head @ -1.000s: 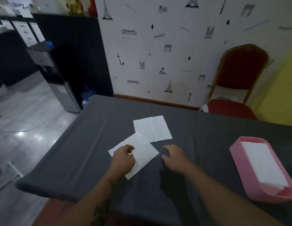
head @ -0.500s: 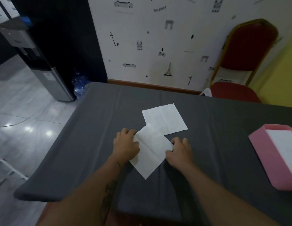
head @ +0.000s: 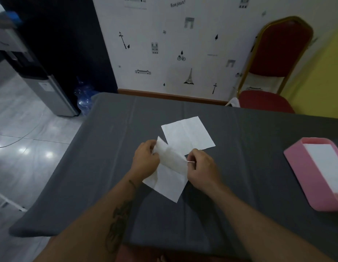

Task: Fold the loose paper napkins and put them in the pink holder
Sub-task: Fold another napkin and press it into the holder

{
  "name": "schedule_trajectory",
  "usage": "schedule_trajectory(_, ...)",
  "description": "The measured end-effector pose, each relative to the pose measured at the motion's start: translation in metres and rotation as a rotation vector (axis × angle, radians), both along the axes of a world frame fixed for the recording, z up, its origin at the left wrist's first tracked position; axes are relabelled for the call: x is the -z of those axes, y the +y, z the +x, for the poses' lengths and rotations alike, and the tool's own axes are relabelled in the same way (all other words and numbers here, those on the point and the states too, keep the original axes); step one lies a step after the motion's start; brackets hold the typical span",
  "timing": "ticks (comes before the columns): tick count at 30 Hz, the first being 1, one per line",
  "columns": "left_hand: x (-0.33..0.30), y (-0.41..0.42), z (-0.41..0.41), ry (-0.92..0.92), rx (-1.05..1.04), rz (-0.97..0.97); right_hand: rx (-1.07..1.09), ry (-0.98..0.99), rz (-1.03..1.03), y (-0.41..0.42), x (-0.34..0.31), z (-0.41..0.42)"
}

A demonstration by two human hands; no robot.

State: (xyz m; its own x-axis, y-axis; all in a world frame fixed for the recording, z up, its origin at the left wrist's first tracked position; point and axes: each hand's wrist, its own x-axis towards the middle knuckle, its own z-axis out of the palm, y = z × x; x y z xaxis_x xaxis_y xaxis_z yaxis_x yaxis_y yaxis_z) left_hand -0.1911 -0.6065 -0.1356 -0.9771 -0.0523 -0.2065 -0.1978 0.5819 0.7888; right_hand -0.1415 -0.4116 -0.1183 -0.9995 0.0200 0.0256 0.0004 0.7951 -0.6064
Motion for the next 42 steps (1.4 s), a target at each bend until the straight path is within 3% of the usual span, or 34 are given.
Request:
schedule_trajectory(4,-0.008,-0.014,0.015,0.074,-0.058,0.024,-0.235,0.116,0.075,-0.006,-0.003,0.011)
schedule_trajectory(8,-0.008,-0.035,0.032,0.054,-0.089,0.096,-0.387,-0.001,0.149,-0.002,0.005,0.026)
schedule_trajectory(14,-0.007,-0.055,0.041,-0.021,-0.157,0.224,-0.173,-0.105,-0.047,-0.004,0.012,0.029)
schedule_trajectory(17,-0.004,-0.049,0.039,0.039,-0.085,-0.003,-0.090,-0.196,0.054,-0.011,0.015,0.022)
schedule_trajectory(19,0.001,-0.044,0.033,0.096,0.080,-0.228,-0.061,-0.274,0.133,-0.019,0.017,0.019)
schedule_trajectory(22,0.003,-0.034,0.027,0.063,0.322,-0.514,0.009,-0.321,0.181,-0.032,0.017,0.017)
schedule_trajectory(25,0.003,-0.022,0.025,0.042,0.433,-0.668,0.047,-0.371,0.207,-0.038,0.013,0.013)
schedule_trajectory(29,0.002,-0.012,0.029,0.050,0.443,-0.696,0.085,-0.376,0.075,-0.033,0.010,0.012)
schedule_trajectory(34,-0.015,0.001,0.033,0.135,0.407,-0.524,0.105,-0.388,-0.093,-0.008,0.007,0.026)
schedule_trajectory(39,-0.039,0.033,0.037,0.086,0.636,-0.555,0.093,-0.306,-0.160,0.030,-0.019,0.043)
schedule_trajectory(42,-0.053,0.060,0.036,0.169,0.693,-0.573,0.131,-0.256,-0.193,0.058,-0.039,0.052)
